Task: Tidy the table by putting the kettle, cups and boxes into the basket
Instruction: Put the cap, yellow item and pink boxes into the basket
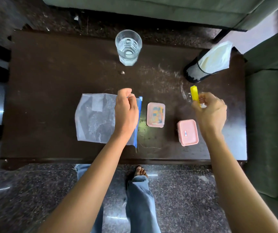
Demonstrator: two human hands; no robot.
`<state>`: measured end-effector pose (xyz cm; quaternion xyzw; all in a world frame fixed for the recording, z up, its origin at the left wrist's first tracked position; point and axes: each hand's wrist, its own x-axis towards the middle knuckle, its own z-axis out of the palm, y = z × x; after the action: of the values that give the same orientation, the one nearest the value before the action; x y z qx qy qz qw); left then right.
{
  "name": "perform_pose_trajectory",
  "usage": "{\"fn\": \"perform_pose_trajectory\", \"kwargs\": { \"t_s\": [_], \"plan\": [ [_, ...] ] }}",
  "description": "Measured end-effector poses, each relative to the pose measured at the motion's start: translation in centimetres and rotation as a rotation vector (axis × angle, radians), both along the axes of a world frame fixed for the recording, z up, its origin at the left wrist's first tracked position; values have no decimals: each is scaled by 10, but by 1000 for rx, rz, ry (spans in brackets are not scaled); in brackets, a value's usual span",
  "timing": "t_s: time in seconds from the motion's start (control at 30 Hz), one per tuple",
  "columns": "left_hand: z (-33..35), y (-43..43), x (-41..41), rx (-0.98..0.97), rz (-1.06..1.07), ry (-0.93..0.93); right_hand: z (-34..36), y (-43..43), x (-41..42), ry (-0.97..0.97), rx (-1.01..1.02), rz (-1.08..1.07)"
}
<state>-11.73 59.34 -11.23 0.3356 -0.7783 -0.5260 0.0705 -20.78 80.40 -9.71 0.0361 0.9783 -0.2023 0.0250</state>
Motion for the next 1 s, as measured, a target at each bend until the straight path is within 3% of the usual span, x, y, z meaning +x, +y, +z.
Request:
{"fn": "perform_pose_trajectory", "kwargs": {
  "t_s": [0.1, 0.23, 0.37, 0.6, 0.83, 1.0],
  "plan": [
    [10, -35, 0, 1, 64, 26, 27, -53, 3, 102, -173, 276],
    [21, -105, 8, -89, 144, 51, 43, -145, 4, -42, -464, 449],
    [35, -195, 28, -169, 296, 52, 54, -253, 7, -138, -549, 579],
    [61, -346, 77, -241, 552, 137, 83, -447, 14, -223, -513, 778],
    [78, -440, 120, -263, 727, 193, 113, -634, 55, -86, -527, 1149],
    [71, -477, 133, -284, 709, 169, 109, -750, 92, 60, -361, 1462]
  ]
}}
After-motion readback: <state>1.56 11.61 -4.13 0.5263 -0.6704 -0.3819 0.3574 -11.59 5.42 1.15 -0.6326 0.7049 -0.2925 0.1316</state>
